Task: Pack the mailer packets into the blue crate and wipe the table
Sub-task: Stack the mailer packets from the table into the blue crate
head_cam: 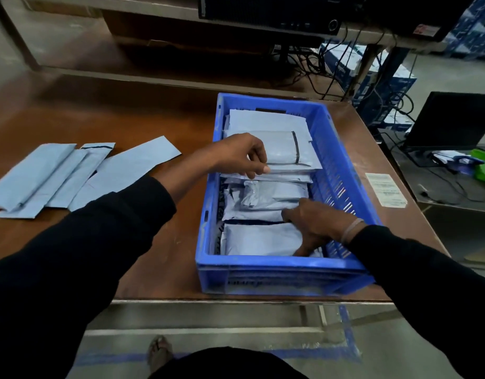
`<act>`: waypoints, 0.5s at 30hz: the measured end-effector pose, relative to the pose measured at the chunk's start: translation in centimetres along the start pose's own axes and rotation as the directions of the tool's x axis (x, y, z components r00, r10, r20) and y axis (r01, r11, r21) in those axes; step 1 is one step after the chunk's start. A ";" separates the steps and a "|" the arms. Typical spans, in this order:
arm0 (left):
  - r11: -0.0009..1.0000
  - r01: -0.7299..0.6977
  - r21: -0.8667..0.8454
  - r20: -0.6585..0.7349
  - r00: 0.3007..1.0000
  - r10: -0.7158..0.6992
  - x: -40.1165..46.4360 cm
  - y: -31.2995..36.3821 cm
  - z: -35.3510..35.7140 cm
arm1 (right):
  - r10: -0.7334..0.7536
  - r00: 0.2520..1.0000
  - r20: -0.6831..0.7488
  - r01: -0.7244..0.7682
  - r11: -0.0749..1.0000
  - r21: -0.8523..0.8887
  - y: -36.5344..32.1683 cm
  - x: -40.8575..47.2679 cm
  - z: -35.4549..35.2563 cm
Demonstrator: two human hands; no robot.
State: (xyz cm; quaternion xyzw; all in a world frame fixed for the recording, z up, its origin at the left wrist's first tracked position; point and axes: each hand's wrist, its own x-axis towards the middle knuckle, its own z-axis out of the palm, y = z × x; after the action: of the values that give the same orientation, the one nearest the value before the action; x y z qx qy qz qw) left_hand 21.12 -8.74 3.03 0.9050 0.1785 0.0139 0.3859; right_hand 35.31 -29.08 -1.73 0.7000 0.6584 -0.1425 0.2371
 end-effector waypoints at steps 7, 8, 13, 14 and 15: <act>0.995 -0.050 0.085 -0.111 0.992 0.059 -0.8 -0.3 0.9 | -0.030 0.999 -0.011 0.030 0.999 0.035 0.2 0.9 0.3; 0.995 -0.056 0.087 -0.127 0.990 0.067 -1.0 -0.3 1.0 | -0.032 0.999 -0.032 0.033 0.998 0.049 0.2 0.9 0.4; 0.991 -0.121 0.053 -0.256 0.958 0.130 -2.3 -0.7 1.1 | 0.015 0.987 -0.161 0.023 0.973 0.230 0.9 1.3 -0.7; 0.988 -0.151 0.034 -0.294 0.943 0.155 -2.7 -0.8 1.1 | 0.033 0.979 -0.201 0.026 0.959 0.281 0.9 1.3 -1.2; 0.983 -0.183 0.012 -0.338 0.924 0.177 -3.0 -1.0 1.0 | 0.053 0.967 -0.251 0.035 0.942 0.333 0.9 1.3 -1.9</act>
State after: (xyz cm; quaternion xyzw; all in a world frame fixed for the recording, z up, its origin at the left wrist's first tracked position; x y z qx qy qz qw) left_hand 18.11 -9.77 1.97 0.8978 0.1582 0.2061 0.3557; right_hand 36.14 -26.98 -0.68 0.7455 0.6465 -0.1596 0.0283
